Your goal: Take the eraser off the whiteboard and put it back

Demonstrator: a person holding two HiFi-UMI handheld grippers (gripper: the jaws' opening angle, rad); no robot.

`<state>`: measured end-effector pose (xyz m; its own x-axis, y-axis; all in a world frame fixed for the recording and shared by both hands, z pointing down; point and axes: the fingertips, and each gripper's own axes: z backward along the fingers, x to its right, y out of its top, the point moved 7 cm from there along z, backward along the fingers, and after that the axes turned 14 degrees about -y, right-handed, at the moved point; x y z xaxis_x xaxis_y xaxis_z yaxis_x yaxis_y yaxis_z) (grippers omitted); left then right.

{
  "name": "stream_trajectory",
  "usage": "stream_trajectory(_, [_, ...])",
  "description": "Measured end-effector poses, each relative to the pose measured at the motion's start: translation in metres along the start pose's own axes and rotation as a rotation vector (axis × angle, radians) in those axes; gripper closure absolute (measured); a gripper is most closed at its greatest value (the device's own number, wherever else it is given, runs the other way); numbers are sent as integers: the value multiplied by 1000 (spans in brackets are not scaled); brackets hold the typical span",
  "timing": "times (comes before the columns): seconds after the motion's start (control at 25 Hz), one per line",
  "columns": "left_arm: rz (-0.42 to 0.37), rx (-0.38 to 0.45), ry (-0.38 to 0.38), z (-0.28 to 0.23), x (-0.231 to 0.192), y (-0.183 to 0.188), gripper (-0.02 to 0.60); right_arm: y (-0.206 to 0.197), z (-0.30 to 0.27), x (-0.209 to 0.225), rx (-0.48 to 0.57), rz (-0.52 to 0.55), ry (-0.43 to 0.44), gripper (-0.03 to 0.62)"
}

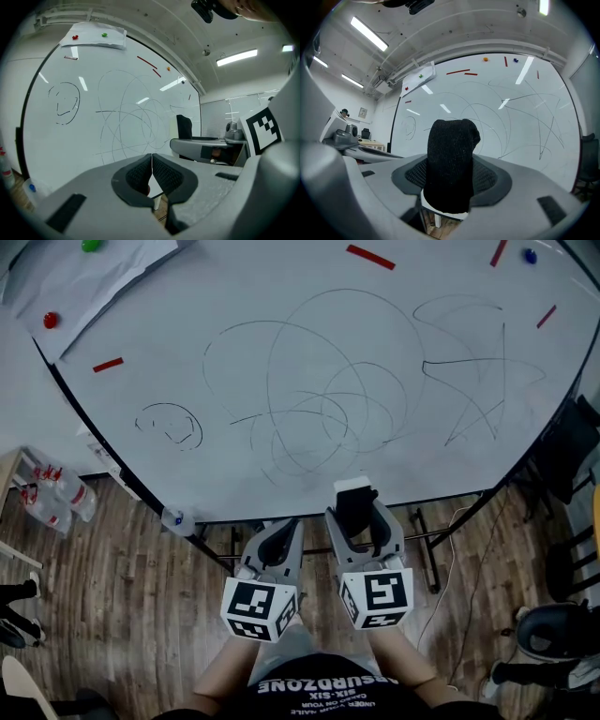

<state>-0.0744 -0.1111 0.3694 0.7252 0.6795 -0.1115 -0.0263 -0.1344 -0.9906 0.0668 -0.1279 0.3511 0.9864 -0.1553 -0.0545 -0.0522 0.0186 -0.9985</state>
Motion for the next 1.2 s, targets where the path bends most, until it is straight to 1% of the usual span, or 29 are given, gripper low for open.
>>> stream_trajectory(0.32, [2, -12, 4, 12, 18, -7, 574, -14, 23, -4, -37, -12, 19, 342])
stream_trajectory(0.76, [-4, -44, -2, 24, 33, -17, 574, -28, 47, -10, -72, -29, 22, 341])
stream_trajectory(1.2, [-7, -50, -10, 30, 37, -21, 574, -34, 59, -13, -85, -31, 19, 341])
